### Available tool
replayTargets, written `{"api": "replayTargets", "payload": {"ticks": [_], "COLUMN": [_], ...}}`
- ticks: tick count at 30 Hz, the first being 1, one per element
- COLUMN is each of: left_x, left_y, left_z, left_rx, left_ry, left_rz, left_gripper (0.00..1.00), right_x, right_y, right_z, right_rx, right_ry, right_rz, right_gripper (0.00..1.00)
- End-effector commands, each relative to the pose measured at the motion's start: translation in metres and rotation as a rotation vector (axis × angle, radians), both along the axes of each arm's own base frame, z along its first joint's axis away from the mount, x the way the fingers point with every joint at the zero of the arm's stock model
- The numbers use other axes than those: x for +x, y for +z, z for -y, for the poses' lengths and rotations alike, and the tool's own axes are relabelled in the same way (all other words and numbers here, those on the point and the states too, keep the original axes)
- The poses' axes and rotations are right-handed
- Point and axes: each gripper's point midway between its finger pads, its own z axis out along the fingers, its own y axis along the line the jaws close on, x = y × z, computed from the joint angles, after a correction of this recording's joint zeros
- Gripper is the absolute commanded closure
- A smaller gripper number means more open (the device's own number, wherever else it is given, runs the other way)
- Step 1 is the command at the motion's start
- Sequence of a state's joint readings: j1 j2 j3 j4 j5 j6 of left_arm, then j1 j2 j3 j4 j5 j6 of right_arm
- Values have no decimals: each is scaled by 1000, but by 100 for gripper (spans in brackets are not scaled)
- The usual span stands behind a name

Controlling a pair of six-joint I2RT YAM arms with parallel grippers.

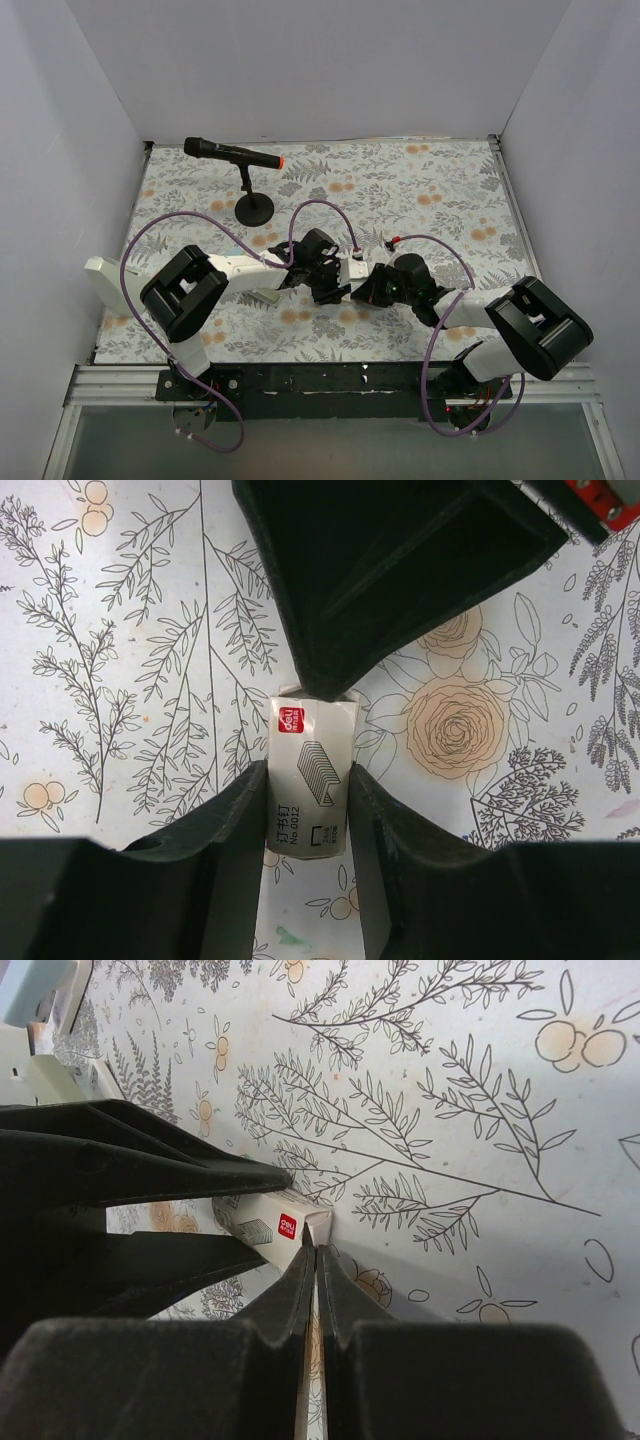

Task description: Load the staples into the stapler

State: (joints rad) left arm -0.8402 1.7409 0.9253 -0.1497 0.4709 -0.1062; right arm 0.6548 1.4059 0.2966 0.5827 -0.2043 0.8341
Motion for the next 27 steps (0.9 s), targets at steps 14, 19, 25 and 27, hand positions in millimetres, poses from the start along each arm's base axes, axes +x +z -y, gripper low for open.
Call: {"api": "replayTargets", "payload": {"ticks": [14,19,25,27], "left_x": [2,4,4,5], "left_y": [8,9,11,13], "left_z": [3,3,3,2], "left_rx": [10,8,5,3], "left_ry": [16,26,32,34], "left_rz": [23,30,35,40], "left_gripper": [62,62,63,63], "right_x": [18,21,24,26], "right_y": [10,15,12,11], "right_z": [10,16,25,30], "right_rx": [-169,-210,-271,-291], "right_ry": [-37,-52,-73,-90], "right_rz": [41,56,67,72], "right_gripper": [99,99,99,99]}}
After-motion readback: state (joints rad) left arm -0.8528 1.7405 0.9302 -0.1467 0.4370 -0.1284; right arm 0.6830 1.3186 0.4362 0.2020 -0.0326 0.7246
